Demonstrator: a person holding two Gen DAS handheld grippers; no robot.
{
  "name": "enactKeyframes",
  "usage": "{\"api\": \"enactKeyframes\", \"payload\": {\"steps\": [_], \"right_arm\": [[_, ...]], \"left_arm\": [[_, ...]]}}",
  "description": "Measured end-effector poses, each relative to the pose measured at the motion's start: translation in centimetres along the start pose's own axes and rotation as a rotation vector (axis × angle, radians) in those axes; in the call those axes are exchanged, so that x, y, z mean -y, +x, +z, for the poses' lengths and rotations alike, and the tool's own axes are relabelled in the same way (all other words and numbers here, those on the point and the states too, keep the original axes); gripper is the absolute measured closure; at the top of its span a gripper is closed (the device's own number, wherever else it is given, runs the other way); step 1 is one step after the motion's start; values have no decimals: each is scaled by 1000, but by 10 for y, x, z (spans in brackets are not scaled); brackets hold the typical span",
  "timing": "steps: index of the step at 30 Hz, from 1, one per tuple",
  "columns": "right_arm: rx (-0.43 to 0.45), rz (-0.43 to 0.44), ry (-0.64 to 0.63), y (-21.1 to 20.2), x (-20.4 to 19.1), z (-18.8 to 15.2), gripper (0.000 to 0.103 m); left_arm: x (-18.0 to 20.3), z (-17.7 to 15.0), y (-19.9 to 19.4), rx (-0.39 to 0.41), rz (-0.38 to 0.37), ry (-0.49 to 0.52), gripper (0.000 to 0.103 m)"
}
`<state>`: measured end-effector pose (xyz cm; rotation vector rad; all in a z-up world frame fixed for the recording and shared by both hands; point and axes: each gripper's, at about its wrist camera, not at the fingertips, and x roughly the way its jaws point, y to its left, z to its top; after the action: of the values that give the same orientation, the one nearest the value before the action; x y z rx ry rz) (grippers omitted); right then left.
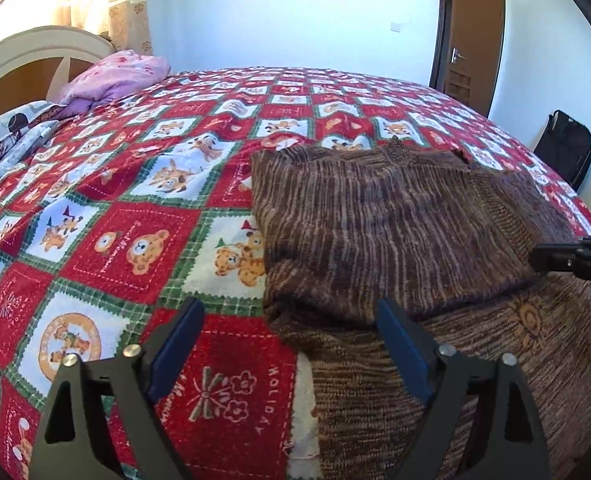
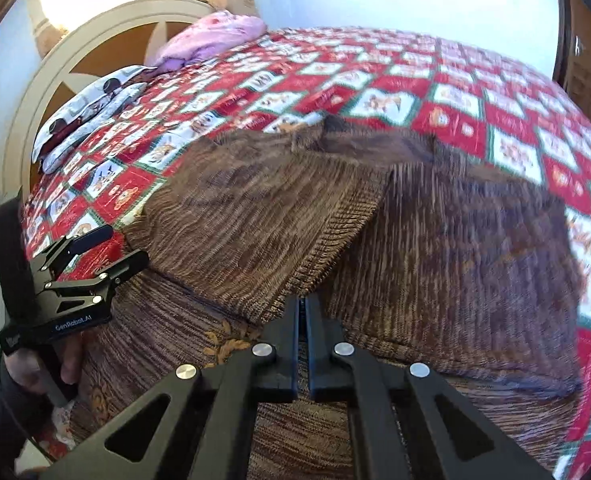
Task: Fold small clothes
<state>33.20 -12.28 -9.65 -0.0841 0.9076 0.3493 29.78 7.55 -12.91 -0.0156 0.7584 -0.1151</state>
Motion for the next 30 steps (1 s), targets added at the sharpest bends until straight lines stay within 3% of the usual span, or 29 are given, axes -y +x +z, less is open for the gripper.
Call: {"api": "enactKeyframes", "payload": {"steps": [4,8,9,10,11,20,25,30], "right_arm": [[-16,-49,4,5,14,0,101],[-32,37,50,11,20,-2,95],[-49,26,37,14,19,-4,76],[-51,25,31,14,18,-5,51],[-46,37,32,13,17,-6,44],[-34,68,9,-20,12,-35,43],[-32,84,-4,-34,4,-56,43],[-25,95,-13,-48,-4,-76,43]], "left_arm": [[-4,1,5,-35,5,-19,5],[-4,-1,7,-58,-1,-22,5],[-3,-1,9,-73,3,-19,5],[-2,-1,8,-72,5,-17,5],[-1,-2,7,-75,8,-15,5],[1,-30,-33,-104,-9,-29,5],[7,-43,-70,22,116,71,5],[8,-43,-101,119,143,121,4]]}}
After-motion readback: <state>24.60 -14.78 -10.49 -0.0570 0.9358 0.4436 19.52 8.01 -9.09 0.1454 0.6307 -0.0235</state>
